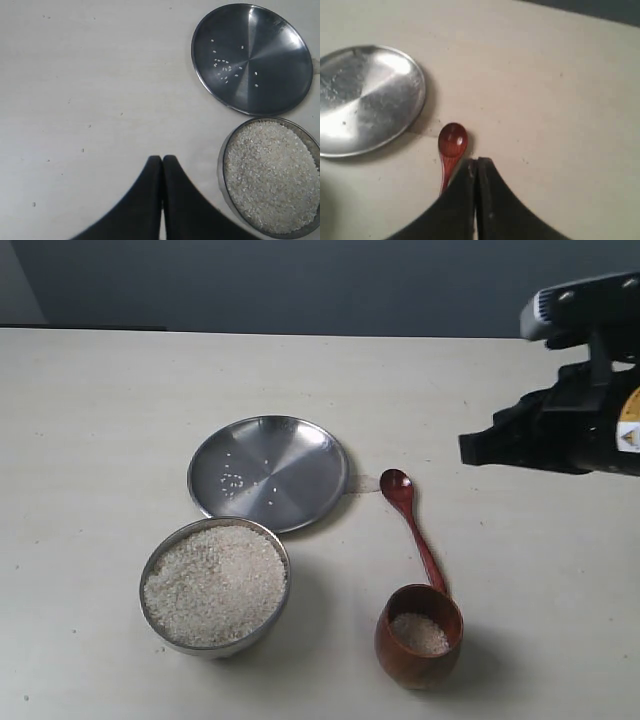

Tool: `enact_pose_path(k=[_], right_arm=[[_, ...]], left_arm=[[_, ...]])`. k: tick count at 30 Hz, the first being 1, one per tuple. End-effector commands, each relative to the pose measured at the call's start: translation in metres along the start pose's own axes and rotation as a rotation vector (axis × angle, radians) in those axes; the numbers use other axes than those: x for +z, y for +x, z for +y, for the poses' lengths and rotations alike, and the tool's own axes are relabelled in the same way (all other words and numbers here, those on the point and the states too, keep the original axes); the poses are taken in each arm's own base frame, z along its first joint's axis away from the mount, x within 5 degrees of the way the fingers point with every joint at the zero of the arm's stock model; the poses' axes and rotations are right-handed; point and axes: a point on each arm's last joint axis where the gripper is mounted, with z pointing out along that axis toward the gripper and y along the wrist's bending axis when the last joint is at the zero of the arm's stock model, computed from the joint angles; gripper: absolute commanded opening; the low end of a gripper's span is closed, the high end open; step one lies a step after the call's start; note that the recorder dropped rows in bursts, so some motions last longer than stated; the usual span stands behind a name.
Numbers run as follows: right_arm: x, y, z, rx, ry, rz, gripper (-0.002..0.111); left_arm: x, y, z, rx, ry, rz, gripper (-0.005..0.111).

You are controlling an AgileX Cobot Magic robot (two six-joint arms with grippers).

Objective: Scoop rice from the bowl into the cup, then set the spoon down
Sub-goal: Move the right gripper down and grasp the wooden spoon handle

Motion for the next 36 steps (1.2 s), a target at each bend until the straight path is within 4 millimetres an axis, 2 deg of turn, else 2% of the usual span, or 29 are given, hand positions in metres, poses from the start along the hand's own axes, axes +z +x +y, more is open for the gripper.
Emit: enact_pose_path(k=[1, 8, 12, 18, 22, 24, 30, 31, 36], right_arm=[[0.037, 0.008, 0.007, 0.052, -0.018, 0.123, -0.001], [0.075, 0.028, 0.013, 0.004, -0.042, 0.286, -0.001], [0.085, 0.036, 0.017, 0.012, -0.050, 0.326, -0.001], [0.094, 0.046, 0.040, -0.075, -0.107, 0.346, -0.001], [0.101, 0.051, 0.043, -0.082, -0.112, 0.361, -0.001], [0.104, 0.054, 0.043, -0.083, -0.109, 0.377, 0.004], [0.111, 0.062, 0.043, -0.088, -0.100, 0.424, 0.041], [0.112, 0.063, 0.043, -0.089, -0.099, 0.429, 0.044], [0.113, 0.065, 0.043, -0.090, -0.097, 0.441, 0.040]], left_arm=[[-0.001, -0.002, 0.000, 0.001, -0.003, -0.009, 0.000], [-0.001, -0.002, 0.000, 0.001, -0.003, -0.009, 0.000], [-0.001, -0.002, 0.000, 0.001, -0.003, -0.009, 0.000], [-0.001, -0.002, 0.000, 0.001, -0.003, -0.009, 0.000], [-0.001, -0.002, 0.000, 0.001, -0.003, -0.009, 0.000], [-0.001, -0.002, 0.000, 0.001, -0.003, -0.009, 0.000], [-0.001, -0.002, 0.000, 0.001, -0.003, -0.009, 0.000], [-0.001, -0.002, 0.000, 0.001, -0.003, -0.009, 0.000], [-0.001, -0.002, 0.000, 0.001, -0.003, -0.009, 0.000]])
